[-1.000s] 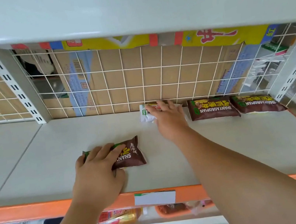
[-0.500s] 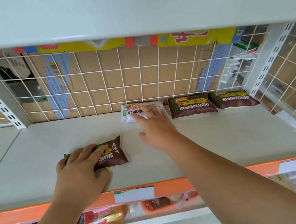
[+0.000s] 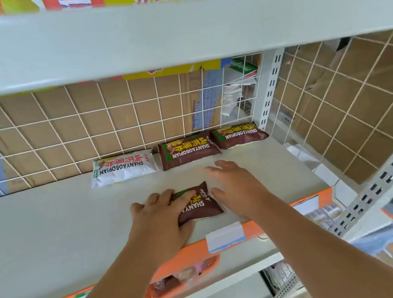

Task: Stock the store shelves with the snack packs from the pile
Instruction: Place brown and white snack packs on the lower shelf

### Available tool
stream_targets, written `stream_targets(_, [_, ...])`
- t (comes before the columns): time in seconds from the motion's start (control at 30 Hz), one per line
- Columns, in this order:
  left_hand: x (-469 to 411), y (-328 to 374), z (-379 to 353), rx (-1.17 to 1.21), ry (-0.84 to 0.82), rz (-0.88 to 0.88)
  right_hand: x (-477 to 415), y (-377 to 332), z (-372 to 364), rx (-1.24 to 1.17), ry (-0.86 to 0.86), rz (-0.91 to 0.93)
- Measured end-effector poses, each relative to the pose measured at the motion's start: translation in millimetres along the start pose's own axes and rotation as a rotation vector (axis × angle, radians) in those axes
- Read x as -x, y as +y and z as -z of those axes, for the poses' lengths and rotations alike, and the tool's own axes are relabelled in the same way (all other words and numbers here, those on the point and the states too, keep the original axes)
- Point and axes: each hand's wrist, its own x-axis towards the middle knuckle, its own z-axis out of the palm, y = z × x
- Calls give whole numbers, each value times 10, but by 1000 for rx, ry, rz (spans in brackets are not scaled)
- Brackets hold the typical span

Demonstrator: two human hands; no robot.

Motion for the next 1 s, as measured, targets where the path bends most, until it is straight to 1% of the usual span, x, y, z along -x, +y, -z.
stream_targets(0.13, [-266, 204, -104, -15, 37, 18, 95, 368, 13, -66, 17, -65])
stream_targets(0.23, [-430, 277, -129, -7, 60, 28, 98, 472, 1, -109, 34, -50])
stream_targets(0.27, [-473, 290, -137, -4, 71, 28, 99, 487, -9, -127, 59, -39])
stream_targets(0.33, [-573, 312, -154, 23, 102, 45, 85, 500, -34, -162, 166, 9])
stream_targets(0.4, [-684, 360, -173, 87, 127, 67, 40, 467, -53, -182, 276, 84])
stream_targets(0.43, [-733, 392, -177, 136, 137, 67, 9, 426, -70, -175, 297, 128])
stream_targets(0.47, [-771, 421, -174, 192, 152, 64, -21, 370, -94, -145, 269, 163])
stream_targets(0.5, [-792, 442, -164, 240, 169, 70, -51, 313, -129, -93, 202, 182])
stream_targets(0.57, [-770, 448, -133, 289, 183, 124, -105, 265, -224, 11, 58, 169])
stream_targets(0.6, [-727, 423, -135, 288, 192, 149, -128, 279, -266, 38, 23, 153])
stream_targets(0.67, [-617, 335, -197, 294, 241, 158, -161, 326, -306, 37, 24, 138])
stream_targets(0.73, [-532, 245, -267, 382, 317, 179, -181, 345, -310, 24, 47, 138])
stream_targets(0.83, [-542, 198, -271, 531, 347, 338, -183, 363, -308, -9, 91, 120])
stream_targets(0.87, [-546, 208, -261, 532, 333, 345, -166, 385, -297, -20, 110, 103])
stream_targets(1.0, [-523, 274, -238, 372, 242, 223, -107, 652, -169, -24, 145, -6])
